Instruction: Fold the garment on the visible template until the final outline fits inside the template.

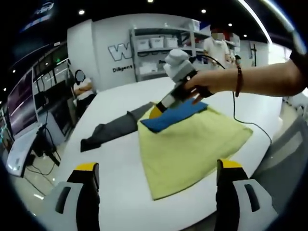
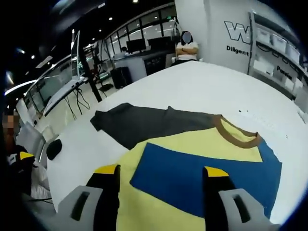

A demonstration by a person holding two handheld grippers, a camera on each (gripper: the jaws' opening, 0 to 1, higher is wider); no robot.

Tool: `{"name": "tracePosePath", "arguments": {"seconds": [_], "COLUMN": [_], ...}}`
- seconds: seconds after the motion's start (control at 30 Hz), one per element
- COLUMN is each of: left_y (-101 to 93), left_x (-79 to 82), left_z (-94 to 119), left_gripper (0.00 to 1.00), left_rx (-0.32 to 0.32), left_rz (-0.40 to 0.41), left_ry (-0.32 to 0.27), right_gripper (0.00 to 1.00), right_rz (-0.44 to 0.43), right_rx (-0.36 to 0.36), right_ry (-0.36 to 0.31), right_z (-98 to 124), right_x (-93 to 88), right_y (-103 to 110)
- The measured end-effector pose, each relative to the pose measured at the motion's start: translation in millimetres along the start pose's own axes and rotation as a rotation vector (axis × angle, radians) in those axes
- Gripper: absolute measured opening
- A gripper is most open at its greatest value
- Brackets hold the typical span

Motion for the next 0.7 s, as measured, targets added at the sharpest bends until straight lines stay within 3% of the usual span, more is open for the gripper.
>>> {"name": "tracePosePath", "arguments": {"seconds": [0.13, 0.3, 0.7], "left_y": [-0.8, 0.4, 2.9], "left_x": [-2.0, -3.3, -4.3], "left_z": [-0.6, -0.6, -1.0], "left_gripper": [0.99, 0.99, 0.99], "left_rx": [-0.005, -0.001, 0.0], "left_rz": [0.003, -0.009, -0.01], "left_ry": [0.01, 0.016, 0.017], "right_gripper": [0.75, 0.88, 0.91], "right_rz": [-0.026, -0.069, -0.079], "right_rx": [-0.036, -0.072, -0.182], "right_ry": [-0.009, 0.011, 0.007], "right_z": [17.1, 36.3, 74.3], "right_x": [-5.5, -13.4, -22.2], "right_y": [-18.4, -39.8, -93.4]}}
Point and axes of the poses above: the point that each gripper's makers call its tool centre point, and the gripper's own axes: z roughly backward along the fingers, y roughly to its left, x roughly out of its top, the point moved 1 cm from there along z, roughly backward along the fingers, and after that the axes turned 14 degrees about -y, right-handed, at the moved point
